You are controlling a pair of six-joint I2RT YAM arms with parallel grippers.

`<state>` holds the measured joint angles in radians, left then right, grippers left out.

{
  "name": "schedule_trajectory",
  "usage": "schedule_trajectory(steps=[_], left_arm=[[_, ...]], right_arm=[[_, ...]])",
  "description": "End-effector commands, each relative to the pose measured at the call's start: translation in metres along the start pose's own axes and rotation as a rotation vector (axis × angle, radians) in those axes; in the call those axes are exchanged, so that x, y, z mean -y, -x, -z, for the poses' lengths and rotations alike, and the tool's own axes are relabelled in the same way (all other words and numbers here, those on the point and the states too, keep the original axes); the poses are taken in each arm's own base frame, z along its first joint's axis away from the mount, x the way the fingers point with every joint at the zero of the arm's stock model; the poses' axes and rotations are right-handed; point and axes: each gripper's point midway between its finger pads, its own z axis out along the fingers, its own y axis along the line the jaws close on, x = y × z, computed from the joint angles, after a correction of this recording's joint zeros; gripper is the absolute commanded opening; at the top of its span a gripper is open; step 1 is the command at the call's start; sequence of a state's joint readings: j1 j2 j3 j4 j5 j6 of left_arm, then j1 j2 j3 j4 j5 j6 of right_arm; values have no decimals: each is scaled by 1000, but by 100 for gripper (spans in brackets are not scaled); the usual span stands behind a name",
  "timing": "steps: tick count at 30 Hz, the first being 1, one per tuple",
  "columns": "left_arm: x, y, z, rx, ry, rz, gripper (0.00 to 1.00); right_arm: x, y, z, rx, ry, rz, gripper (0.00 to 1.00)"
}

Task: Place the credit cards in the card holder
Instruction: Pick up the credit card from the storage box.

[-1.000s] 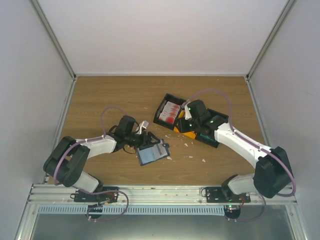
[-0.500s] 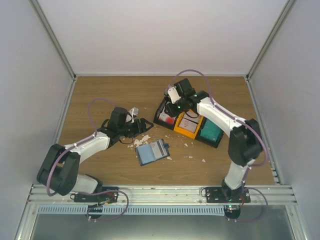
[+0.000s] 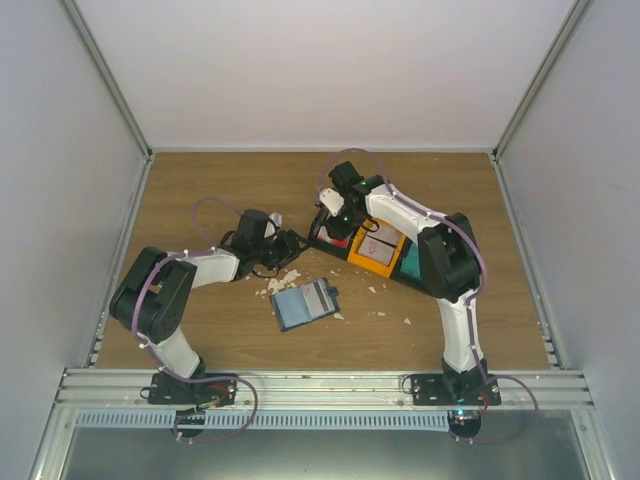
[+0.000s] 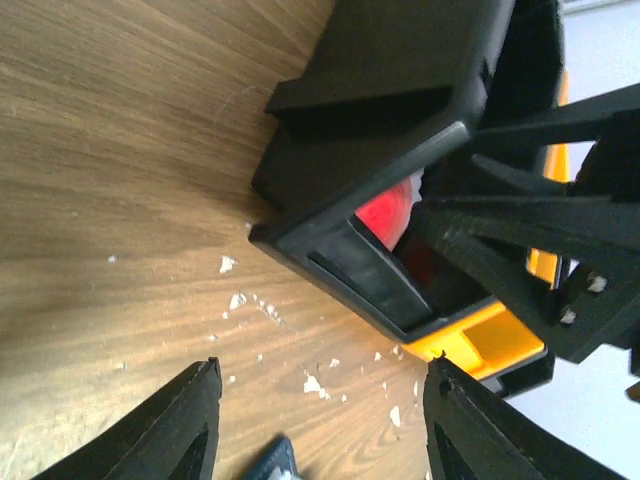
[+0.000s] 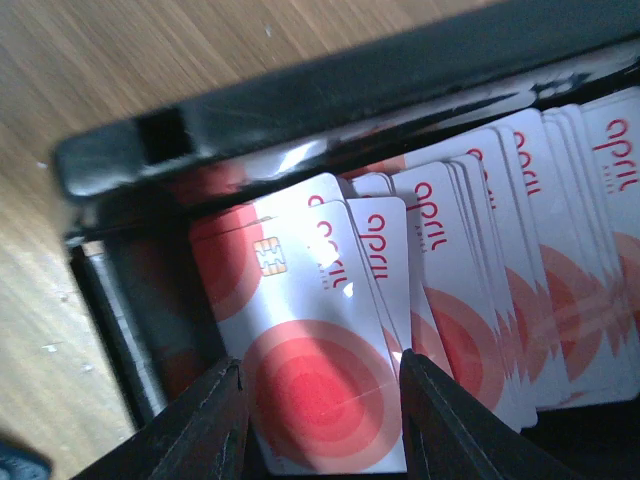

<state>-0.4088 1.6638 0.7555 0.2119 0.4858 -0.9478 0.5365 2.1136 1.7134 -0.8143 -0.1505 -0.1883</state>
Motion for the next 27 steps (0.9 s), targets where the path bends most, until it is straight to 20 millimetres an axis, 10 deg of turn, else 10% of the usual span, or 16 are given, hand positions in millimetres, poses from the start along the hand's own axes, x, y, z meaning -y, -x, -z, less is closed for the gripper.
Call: schedule_trajectory(steps=[1, 15, 27], left_arm=[[17, 19, -12, 54, -77, -5, 55], [8, 18, -37, 89, -116, -13, 47], [8, 22, -52, 56, -81, -13, 29]], right_arm=[[9, -6, -15, -54, -35, 40, 44], [17, -11, -38, -105, -60, 56, 44], [-14, -7, -25, -77, 79, 75, 29]])
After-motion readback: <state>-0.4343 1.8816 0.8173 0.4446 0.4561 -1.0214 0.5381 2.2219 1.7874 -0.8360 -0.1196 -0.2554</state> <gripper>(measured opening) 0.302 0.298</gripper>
